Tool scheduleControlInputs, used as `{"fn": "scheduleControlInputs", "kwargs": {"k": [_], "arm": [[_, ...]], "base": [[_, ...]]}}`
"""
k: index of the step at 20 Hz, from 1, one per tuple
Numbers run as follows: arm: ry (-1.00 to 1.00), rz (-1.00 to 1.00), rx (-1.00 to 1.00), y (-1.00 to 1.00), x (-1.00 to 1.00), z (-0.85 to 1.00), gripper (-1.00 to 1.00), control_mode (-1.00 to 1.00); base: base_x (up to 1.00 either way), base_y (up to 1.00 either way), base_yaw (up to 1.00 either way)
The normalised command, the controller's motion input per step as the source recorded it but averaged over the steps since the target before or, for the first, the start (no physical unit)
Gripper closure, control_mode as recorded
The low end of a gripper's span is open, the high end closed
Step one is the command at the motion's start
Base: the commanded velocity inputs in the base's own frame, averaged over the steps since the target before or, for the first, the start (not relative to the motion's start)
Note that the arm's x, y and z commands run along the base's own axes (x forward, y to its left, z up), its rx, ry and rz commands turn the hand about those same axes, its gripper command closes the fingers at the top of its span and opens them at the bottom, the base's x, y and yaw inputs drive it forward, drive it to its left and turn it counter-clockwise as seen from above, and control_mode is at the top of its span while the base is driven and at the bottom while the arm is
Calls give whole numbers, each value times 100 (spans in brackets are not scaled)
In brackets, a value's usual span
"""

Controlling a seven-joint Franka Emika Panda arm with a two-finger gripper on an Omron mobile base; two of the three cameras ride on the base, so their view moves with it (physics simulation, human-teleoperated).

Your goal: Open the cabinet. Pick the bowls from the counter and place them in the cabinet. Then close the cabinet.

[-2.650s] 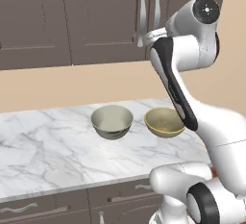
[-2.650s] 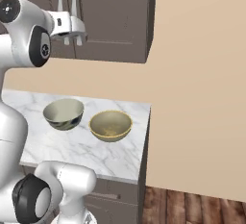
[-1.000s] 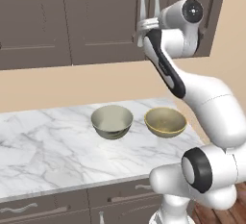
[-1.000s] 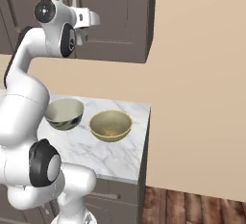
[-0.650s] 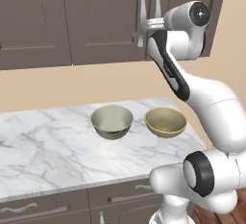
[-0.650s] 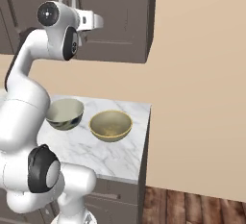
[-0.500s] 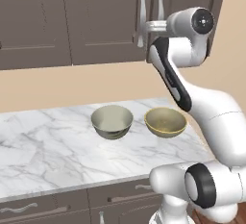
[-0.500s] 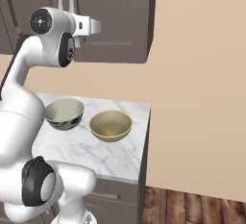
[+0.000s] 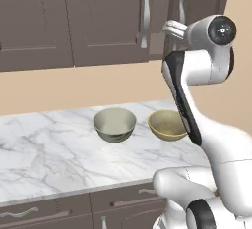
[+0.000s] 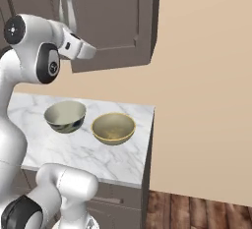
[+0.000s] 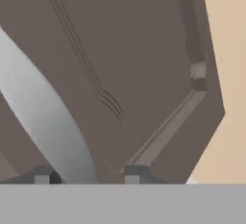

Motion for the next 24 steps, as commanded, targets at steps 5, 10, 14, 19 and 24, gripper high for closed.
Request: {"fn": "scheduleControlInputs", "kwargs": {"k": [5,10,14,19,24], "arm": [[27,-4,54,-100,-100,0,100,-100],[-5,0,49,-100,-100,-8,100,-100],[-27,0,28,-92,-97,-47,100,-100],[-57,0,-19,83,-95,-7,-100,-100],[-46,-3,-31,100,-80,46,-100,-100]], "base": [[0,0,0],[0,0,0],[0,0,0],[0,0,0],[0,0,0]]}}
